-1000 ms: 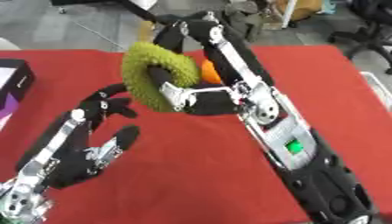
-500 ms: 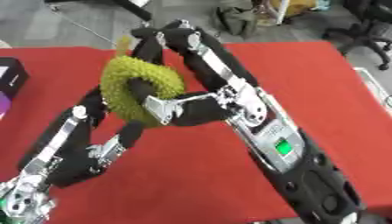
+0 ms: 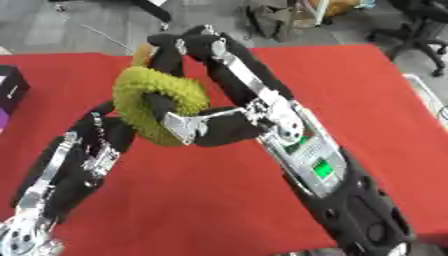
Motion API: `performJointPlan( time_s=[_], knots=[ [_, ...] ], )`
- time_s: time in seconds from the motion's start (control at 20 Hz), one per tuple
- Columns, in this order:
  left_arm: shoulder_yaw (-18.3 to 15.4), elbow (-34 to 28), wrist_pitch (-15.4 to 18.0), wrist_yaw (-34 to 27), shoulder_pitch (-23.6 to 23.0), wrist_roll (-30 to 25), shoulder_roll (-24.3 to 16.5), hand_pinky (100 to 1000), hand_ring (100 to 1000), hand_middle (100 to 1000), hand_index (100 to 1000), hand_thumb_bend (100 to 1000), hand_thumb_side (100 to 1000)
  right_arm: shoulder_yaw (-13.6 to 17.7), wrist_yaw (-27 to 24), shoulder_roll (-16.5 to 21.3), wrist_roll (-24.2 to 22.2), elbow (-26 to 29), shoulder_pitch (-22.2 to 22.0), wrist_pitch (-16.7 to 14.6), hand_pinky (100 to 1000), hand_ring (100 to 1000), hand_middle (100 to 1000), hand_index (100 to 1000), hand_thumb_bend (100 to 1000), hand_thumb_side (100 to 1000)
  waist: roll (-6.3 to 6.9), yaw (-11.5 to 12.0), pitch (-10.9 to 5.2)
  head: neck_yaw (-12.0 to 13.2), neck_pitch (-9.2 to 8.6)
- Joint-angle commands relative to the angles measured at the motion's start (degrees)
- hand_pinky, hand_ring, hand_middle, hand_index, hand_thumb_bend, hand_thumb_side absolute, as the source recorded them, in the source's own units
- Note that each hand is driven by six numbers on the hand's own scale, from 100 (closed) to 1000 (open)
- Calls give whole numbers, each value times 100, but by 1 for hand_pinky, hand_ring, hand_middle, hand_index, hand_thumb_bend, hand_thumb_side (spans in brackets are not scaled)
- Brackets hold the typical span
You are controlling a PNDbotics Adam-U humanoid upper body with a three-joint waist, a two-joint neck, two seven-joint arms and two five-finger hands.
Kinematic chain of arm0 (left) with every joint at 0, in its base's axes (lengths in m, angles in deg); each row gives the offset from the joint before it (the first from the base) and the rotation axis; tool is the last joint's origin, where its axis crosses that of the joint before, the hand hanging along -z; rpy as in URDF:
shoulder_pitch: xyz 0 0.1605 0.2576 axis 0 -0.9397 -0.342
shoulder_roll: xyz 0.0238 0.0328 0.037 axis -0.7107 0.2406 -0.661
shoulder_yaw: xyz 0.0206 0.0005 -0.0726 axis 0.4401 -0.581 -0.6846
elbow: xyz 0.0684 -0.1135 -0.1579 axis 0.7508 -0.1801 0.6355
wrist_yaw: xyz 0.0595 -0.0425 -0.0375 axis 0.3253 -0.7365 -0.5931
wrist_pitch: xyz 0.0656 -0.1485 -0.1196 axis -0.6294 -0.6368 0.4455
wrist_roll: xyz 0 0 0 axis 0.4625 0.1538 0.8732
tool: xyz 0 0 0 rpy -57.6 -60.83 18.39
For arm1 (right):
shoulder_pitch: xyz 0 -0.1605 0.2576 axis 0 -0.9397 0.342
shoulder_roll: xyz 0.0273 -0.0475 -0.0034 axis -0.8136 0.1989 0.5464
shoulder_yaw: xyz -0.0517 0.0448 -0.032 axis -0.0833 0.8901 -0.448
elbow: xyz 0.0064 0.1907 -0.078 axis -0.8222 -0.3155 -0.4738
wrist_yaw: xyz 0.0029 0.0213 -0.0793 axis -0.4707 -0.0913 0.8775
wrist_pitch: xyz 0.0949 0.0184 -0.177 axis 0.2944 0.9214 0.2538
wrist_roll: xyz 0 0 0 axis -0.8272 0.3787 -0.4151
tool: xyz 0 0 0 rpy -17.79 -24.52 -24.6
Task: Pick up the objects with one hand, pass them to the other hand, and then place them into the box on the other side of the table.
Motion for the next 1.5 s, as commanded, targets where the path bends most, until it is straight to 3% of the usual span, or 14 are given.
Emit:
performJointPlan(
  time_s=[0.05, 0.35, 0.6, 0.7, 1.05, 1.3, 1.5],
  knots=[
    [-82, -101, 88, -130, 134, 95, 32, 999, 911, 960, 674, 498, 666, -9, -51, -15, -53, 51, 61, 3, 899, 601, 256, 421, 100, 119, -2, 5, -64, -7, -13],
    [15, -101, 243, -164, 329, -99, 117, 1000, 942, 993, 694, 520, 651, -78, -58, -39, -141, -7, 73, 1, 904, 601, 254, 420, 100, 123, -6, 0, -63, 0, 5],
    [78, -101, 437, -94, 408, -407, 165, 1000, 976, 1000, 713, 555, 528, -106, -103, -49, -184, -61, 98, 34, 908, 601, 253, 420, 100, 126, 5, -8, -60, -46, 6],
    [107, -101, 542, -70, 432, -533, 184, 1000, 980, 1000, 720, 569, 517, -115, -116, -53, -207, -82, 105, 43, 910, 601, 253, 420, 100, 128, 9, -11, -59, -67, 14],
    [192, -101, 858, 20, 475, -933, 249, 1000, 990, 1000, 739, 620, 555, -157, -139, -65, -293, -155, 106, 63, 914, 602, 251, 420, 100, 132, 11, -21, -56, -137, 22],
    [222, -101, 1031, 4, 464, -1051, 267, 1000, 992, 1000, 746, 745, 676, -137, -165, -75, -310, -205, 88, 88, 920, 602, 251, 420, 100, 138, 11, -36, -53, -166, 27],
    [164, -101, 964, 224, 240, -1201, 133, 1000, 988, 1000, 742, 693, 612, -66, -233, -53, -253, -167, 89, 139, 917, 602, 252, 420, 100, 138, 19, -61, -45, -152, 16]
  ],
)
